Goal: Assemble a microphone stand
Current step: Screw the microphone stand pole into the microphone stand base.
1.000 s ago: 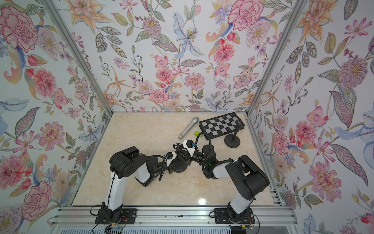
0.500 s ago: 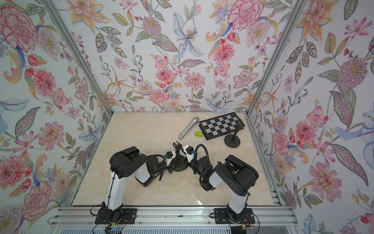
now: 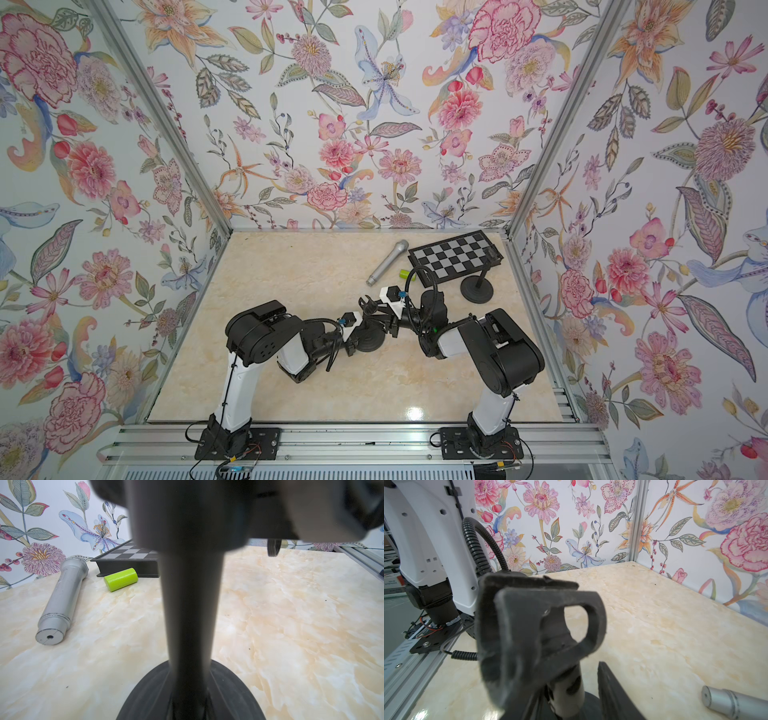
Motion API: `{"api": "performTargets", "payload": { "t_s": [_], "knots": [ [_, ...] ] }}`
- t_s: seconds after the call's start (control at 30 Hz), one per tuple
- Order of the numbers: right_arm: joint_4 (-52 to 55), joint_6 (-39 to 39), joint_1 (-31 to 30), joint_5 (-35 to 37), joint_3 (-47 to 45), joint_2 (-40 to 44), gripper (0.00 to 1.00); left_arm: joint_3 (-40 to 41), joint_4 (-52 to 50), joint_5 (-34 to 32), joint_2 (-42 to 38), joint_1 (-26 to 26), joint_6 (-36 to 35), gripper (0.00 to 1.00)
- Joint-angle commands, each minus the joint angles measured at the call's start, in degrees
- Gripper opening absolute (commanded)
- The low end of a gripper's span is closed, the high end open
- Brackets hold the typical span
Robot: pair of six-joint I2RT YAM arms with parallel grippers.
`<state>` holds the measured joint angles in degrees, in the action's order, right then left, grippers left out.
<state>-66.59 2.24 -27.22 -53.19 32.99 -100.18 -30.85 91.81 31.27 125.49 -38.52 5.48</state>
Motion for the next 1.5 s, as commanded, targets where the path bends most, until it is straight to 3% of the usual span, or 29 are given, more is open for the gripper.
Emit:
{"api": "performTargets", "payload": {
  "t_s": [0.0,0.1,0.17,0.27,0.33,0.4,0.43,0.5,0.6,0.77,0.83,0.93,1.1,1.27,1.33,1.4,1.47],
  "knots": [
    [3.59,3.21,0.37,-2.26,1.28,0.55,0.28,1.57,13.68,-0.11,2.64,0.04,-2.61,0.22],
    [3.04,2.01,-0.39,3.66,0.31,1.27,0.05,1.27,13.67,-1.63,3.38,0.20,-1.82,0.25],
    [2.55,-1.14,-2.38,14.32,-1.38,2.49,0.01,1.34,13.72,-2.88,3.62,0.19,-1.01,0.29],
    [2.67,-4.58,-8.94,33.48,-4.26,2.30,0.00,1.40,13.63,-6.46,3.08,0.28,-0.71,0.32],
    [1.24,-9.33,-17.24,56.12,-6.95,1.05,0.00,0.63,13.71,-6.62,4.48,0.47,0.81,0.31],
    [1.01,-12.13,-24.14,71.36,-8.15,-0.34,0.00,1.04,13.69,-7.92,3.59,0.47,0.88,0.31],
    [0.86,-12.22,-26.65,75.65,-8.14,-1.23,0.00,1.14,13.70,-8.63,3.27,0.47,0.72,0.31],
    [-0.34,-10.81,-27.45,72.95,-7.65,-2.22,0.00,0.60,13.66,-8.77,4.52,0.47,1.25,0.30],
    [-1.12,-9.34,-24.13,59.34,-7.70,-0.47,0.00,0.65,13.69,-8.60,4.47,0.38,1.23,0.26],
    [1.70,-2.44,-13.92,25.99,-6.90,4.39,0.32,0.41,13.74,-7.17,5.45,0.25,1.29,0.24],
    [6.49,-0.61,-9.44,16.06,-4.98,6.10,0.36,0.80,13.69,-6.91,4.10,0.25,0.34,0.24],
    [19.16,4.93,-4.98,8.00,0.07,7.18,0.39,0.10,13.68,-5.14,4.84,0.24,0.32,0.23],
    [28.87,14.10,-2.82,1.22,5.22,7.19,0.41,0.42,13.68,-2.92,3.93,0.29,-0.30,0.22],
    [29.43,14.65,-1.98,-0.13,8.90,4.56,0.38,0.77,13.74,-3.04,3.31,0.27,-0.38,0.22],
    [25.95,12.42,-2.18,3.70,8.58,3.81,0.27,0.32,13.67,-2.64,4.33,0.28,0.34,0.23],
    [21.12,8.56,-2.76,9.99,7.05,3.82,0.08,0.77,13.66,-3.78,3.72,0.29,0.51,0.26],
    [17.52,5.57,-4.09,17.23,4.89,4.30,0.00,1.15,13.67,-6.03,3.16,0.40,0.49,0.31]
  ]
}}
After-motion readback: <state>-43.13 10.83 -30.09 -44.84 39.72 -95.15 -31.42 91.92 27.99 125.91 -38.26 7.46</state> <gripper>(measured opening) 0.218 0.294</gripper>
